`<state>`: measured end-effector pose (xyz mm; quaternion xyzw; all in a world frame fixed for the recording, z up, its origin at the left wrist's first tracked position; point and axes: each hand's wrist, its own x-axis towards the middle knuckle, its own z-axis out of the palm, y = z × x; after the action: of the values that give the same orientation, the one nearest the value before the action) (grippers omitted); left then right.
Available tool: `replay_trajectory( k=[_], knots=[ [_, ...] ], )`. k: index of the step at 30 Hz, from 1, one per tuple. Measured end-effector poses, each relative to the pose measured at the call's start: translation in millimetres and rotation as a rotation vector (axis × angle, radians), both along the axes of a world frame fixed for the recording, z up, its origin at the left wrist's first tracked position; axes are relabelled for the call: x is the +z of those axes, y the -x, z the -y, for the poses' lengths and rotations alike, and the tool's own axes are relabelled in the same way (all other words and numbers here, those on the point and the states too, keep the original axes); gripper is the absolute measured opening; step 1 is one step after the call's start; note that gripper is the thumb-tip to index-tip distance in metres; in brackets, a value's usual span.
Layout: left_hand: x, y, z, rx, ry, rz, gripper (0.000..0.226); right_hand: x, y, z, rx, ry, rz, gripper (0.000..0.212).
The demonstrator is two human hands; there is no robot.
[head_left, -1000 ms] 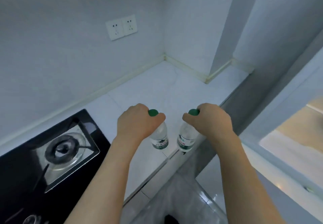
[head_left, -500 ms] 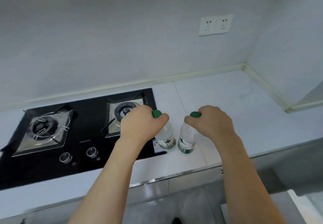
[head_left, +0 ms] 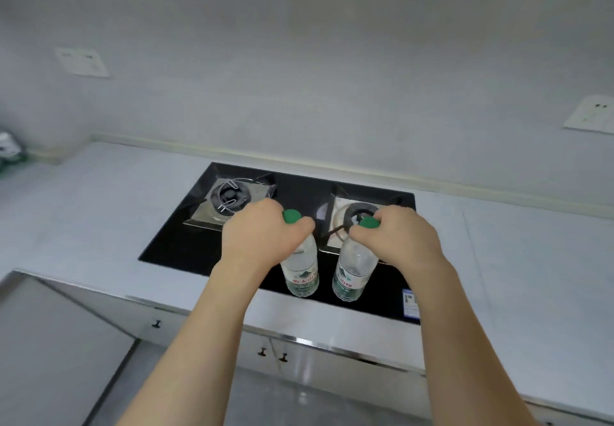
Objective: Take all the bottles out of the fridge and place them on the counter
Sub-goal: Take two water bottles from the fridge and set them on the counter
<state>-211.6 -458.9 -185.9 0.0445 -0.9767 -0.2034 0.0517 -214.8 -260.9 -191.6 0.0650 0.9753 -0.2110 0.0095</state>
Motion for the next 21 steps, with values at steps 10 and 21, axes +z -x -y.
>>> replay_trajectory(
  k=[10,21],
  knots=[
    [10.2,-11.6,166.7,0.187,0.010,-0.012,0.049,16.8,20.5,166.8,0.224,-0.013,-0.013,0.038],
    [24.0,-34.6,308.0,0.391,-0.004,-0.057,0.045,38.4,33.7,320.1,0.433,-0.015,-0.038,0.038]
  ],
)
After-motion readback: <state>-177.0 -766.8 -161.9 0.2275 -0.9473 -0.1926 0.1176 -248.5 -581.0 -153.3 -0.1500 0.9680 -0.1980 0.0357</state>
